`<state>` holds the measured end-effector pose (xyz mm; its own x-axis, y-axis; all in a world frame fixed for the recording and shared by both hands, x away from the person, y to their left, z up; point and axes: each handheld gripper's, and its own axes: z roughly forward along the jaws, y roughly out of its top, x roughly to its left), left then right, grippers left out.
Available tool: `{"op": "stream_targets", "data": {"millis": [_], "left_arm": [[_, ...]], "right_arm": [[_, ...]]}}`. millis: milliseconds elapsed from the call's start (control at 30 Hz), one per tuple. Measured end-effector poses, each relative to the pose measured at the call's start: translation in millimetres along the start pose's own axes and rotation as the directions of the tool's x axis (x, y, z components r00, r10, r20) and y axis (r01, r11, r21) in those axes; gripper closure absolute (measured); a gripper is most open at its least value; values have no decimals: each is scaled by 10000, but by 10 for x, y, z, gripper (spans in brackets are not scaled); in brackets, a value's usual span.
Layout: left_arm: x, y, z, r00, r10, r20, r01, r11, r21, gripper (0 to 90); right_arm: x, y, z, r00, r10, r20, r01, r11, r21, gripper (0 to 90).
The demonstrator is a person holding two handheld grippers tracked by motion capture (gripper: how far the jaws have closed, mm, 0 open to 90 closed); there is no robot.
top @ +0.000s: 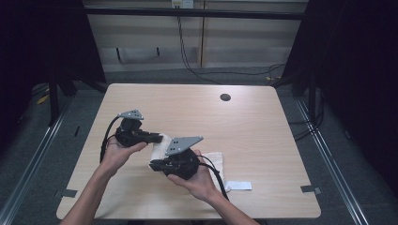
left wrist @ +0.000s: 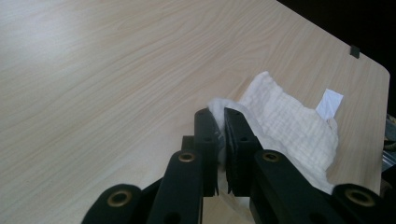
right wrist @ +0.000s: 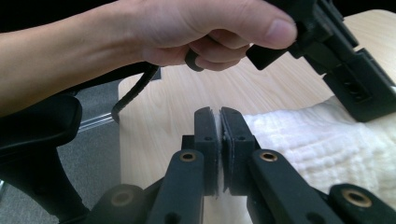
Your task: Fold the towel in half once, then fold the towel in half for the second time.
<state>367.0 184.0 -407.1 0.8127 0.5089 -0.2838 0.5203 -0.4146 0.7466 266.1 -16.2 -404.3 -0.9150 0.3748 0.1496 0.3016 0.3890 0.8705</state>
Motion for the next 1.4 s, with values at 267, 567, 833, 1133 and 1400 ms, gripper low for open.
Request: {"op": "stream_targets", "data": {"millis": [267, 567, 833, 1133, 1400], "left_arm": [[37, -18, 118, 9999, -66, 112, 66, 10000, -9, 851], [-45, 81, 292, 9998, 80, 154, -83, 9998, 204, 850], [-106, 148, 507, 9992, 89, 381, -105, 9991, 409, 850], [-202, 208, 694, 9979, 259, 600, -300, 9973, 676, 850], [-235, 224, 775, 9974, 322, 637, -372, 9962, 782, 850]], "right_arm": [[-67, -49, 60, 10000, 50, 4, -50, 10000, 42, 866], [-111, -168, -139, 9985, 326, 431, -317, 9993, -200, 866], [-174, -279, -391, 9944, 571, 894, -528, 9974, -498, 866], [-234, -375, -572, 9893, 825, 1200, -771, 9958, -496, 866], [-241, -514, -693, 9826, 1081, 1513, -1035, 9939, -383, 866]]}}
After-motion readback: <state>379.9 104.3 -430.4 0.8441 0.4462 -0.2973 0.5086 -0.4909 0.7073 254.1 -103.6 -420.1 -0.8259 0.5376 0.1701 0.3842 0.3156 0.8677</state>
